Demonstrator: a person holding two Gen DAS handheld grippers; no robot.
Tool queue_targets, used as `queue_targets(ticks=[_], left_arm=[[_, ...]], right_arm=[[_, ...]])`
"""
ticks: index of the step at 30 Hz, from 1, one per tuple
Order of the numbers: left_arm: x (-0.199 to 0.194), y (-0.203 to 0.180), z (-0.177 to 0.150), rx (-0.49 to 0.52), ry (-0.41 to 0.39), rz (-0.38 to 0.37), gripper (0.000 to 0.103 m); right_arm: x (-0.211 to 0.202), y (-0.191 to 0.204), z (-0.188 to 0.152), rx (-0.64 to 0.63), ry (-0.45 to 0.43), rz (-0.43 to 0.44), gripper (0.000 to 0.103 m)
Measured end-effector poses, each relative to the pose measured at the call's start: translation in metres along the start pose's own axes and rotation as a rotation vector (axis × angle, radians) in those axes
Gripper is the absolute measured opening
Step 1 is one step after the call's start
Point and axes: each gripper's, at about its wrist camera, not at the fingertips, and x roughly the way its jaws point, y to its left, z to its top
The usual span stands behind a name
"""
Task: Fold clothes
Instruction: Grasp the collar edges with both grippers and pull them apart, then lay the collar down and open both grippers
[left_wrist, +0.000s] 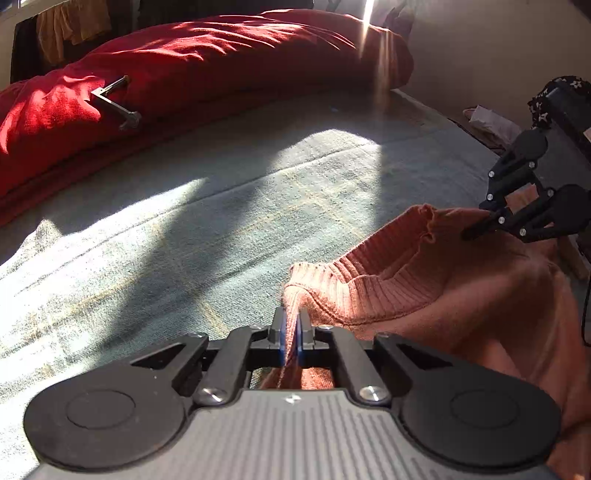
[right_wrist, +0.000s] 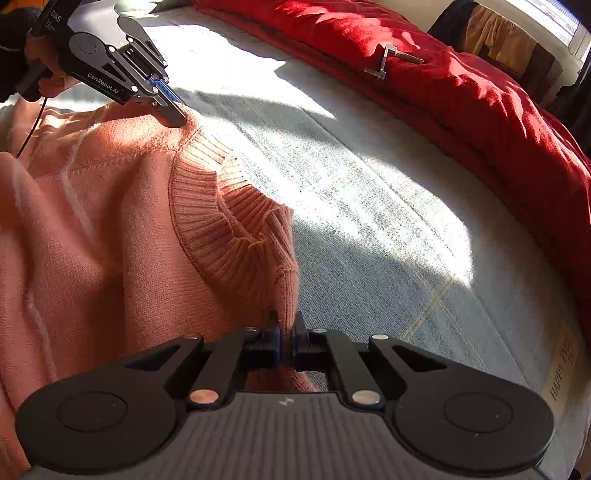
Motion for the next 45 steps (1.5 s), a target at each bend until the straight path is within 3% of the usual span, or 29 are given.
queue_targets(ticks=[1,4,8,10,16,17,19,20,21,23,30,32,35,42,45], left_arm=[[0.001,0.002,-0.003,-0.009,0.005,-0.013,0.004],[0.008,0.013,-0.012,-0.041,0.022,-0.005,0.008],[0.016,0.029,-0.021,-0.100,0.053,-0.037,0.021],[0.018,0.035,-0.024,-0.115,0.054,-0.067,0.022],[0.019,0.042,-0.030,-0.111,0.063,-0.166,0.055],[0.019,0.039,-0.031,-0.104,0.065,-0.153,0.057],[0.018,0.033,-0.032,-0.090,0.071,-0.127,0.050],[0.018,0.030,-0.032,-0.083,0.074,-0.114,0.043],[0.017,0.027,-0.033,-0.076,0.076,-0.101,0.023],[0.013,0.017,-0.032,-0.041,0.058,-0.045,0.010],[-0.006,-0.020,-0.024,0.108,-0.038,0.190,0.006],[-0.012,-0.031,-0.021,0.150,-0.065,0.257,0.006],[-0.020,-0.044,-0.016,0.197,-0.107,0.348,0.006],[-0.011,-0.020,0.014,0.152,-0.142,0.422,0.006],[0.011,-0.005,0.020,0.112,-0.106,0.423,0.006]], right_arm=[[0.003,-0.001,-0.002,0.015,0.009,0.028,0.008],[0.011,-0.001,-0.013,0.053,0.012,0.070,0.033],[0.016,-0.015,-0.021,0.133,-0.007,0.112,0.035],[0.020,-0.021,-0.024,0.162,-0.011,0.126,0.035],[0.025,-0.039,-0.034,0.265,-0.062,0.200,0.035],[0.025,-0.043,-0.037,0.297,-0.075,0.217,0.035],[0.027,-0.046,-0.041,0.342,-0.094,0.228,0.034],[0.026,-0.041,-0.041,0.331,-0.098,0.207,0.032],[0.025,-0.037,-0.041,0.319,-0.101,0.185,0.032],[0.021,-0.021,-0.039,0.264,-0.102,0.122,0.024],[0.006,0.037,-0.026,0.036,-0.090,-0.184,0.008],[0.003,0.044,-0.020,-0.007,-0.089,-0.273,0.005],[0.001,0.039,-0.009,-0.018,-0.089,-0.340,0.005],[0.005,0.008,0.031,-0.004,-0.142,-0.499,0.005],[0.026,-0.010,0.044,0.047,-0.127,-0.501,0.005]])
